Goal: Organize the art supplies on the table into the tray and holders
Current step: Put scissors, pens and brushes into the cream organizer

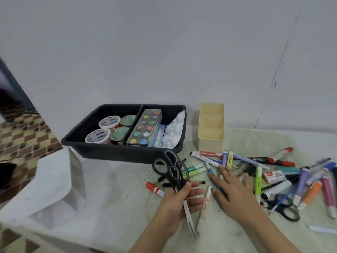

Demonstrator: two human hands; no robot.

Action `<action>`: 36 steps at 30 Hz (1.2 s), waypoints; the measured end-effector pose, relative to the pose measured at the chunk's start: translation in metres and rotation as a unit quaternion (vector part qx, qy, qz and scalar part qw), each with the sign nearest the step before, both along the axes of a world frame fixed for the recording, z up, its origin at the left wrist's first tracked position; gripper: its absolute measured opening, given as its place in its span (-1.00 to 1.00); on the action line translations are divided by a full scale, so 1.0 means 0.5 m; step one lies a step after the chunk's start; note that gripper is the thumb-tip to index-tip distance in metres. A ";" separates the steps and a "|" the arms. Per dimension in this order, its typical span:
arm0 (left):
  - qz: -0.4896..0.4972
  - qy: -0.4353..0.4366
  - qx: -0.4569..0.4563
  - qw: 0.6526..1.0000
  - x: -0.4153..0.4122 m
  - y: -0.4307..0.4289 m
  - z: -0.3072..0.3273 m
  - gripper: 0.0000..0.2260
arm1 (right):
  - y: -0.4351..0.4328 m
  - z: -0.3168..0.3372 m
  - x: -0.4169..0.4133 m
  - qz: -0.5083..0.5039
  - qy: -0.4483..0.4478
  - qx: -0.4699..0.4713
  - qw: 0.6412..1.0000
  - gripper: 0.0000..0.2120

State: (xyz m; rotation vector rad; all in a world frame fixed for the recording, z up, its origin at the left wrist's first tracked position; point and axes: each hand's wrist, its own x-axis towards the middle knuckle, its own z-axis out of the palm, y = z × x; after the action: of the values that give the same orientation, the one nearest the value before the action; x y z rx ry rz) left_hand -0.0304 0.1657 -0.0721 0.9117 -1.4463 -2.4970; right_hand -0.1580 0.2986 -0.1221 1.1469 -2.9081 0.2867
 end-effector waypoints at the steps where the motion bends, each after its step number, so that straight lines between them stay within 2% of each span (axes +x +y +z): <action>1: 0.006 -0.004 -0.004 1.000 0.005 0.001 -0.004 -0.77 | -0.003 0.002 -0.002 -0.005 0.000 0.003 1.000 -0.18; 3: 0.019 -0.009 -0.005 1.000 0.012 0.002 -0.011 -0.78 | -0.004 0.000 0.000 -0.014 -0.006 0.013 1.000 -0.07; 4: 0.025 -0.009 -0.004 1.000 0.014 0.003 -0.013 -0.78 | -0.003 -0.002 0.003 -0.015 0.006 0.026 1.000 -0.09; 5: 0.029 -0.008 -0.003 1.000 0.015 0.003 -0.015 -0.78 | 0.000 -0.006 0.006 -0.018 0.024 0.046 0.998 -0.19; 7: 0.030 -0.009 -0.007 0.999 0.014 0.003 -0.018 -0.78 | 0.007 -0.008 0.022 -0.053 -0.006 0.061 0.997 -0.39; 9: 0.025 -0.013 -0.012 1.000 0.009 0.004 -0.020 -0.79 | 0.020 -0.011 0.034 -0.059 -0.025 0.069 0.996 -0.44; 12: 0.014 -0.013 -0.007 1.000 -0.006 0.014 -0.020 -0.79 | 0.045 -0.009 0.043 -0.072 -0.002 0.070 0.995 -0.47; 14: 0.003 -0.011 -0.001 1.000 -0.017 0.024 -0.022 -0.78 | 0.060 0.004 0.048 -0.073 -0.017 0.058 0.996 -0.43; 17: -0.024 -0.002 0.006 1.000 -0.031 0.037 -0.023 -0.79 | 0.083 0.014 0.039 -0.079 -0.004 -0.041 0.996 -0.37; 20: -0.045 0.005 0.007 0.999 -0.044 0.048 -0.021 -0.79 | 0.122 0.021 0.019 -0.155 0.086 -0.120 0.977 -0.62; 21: -0.049 0.005 0.008 0.999 -0.048 0.050 -0.021 -0.79 | 0.139 0.026 0.012 -0.199 0.109 -0.118 0.967 -0.74; 23: -0.053 0.004 0.012 0.999 -0.057 0.054 -0.020 -0.79 | 0.170 0.047 0.016 -0.288 0.072 -0.056 0.953 -0.88; 25: -0.057 0.003 0.017 0.998 -0.064 0.057 -0.021 -0.79 | 0.194 0.057 0.020 -0.348 0.042 0.040 0.936 -0.81; 27: -0.063 0.003 0.019 0.998 -0.072 0.059 -0.021 -0.79 | 0.209 0.056 0.023 -0.348 0.049 0.081 0.933 -0.71; 32: -0.080 0.004 0.013 0.997 -0.100 0.064 -0.013 -0.79 | 0.211 0.064 0.021 -0.319 0.079 0.077 0.941 -0.66; 36: -0.092 0.015 0.015 0.996 -0.127 0.065 -0.007 -0.78 | 0.215 0.070 0.016 -0.332 0.069 0.077 0.938 -0.59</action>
State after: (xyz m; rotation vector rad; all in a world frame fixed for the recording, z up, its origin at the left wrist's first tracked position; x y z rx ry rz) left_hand -0.0941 0.1982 -0.0754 0.7744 -1.5527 -2.6574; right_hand -0.1502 0.4063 -0.0872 0.1252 -3.0047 -0.0346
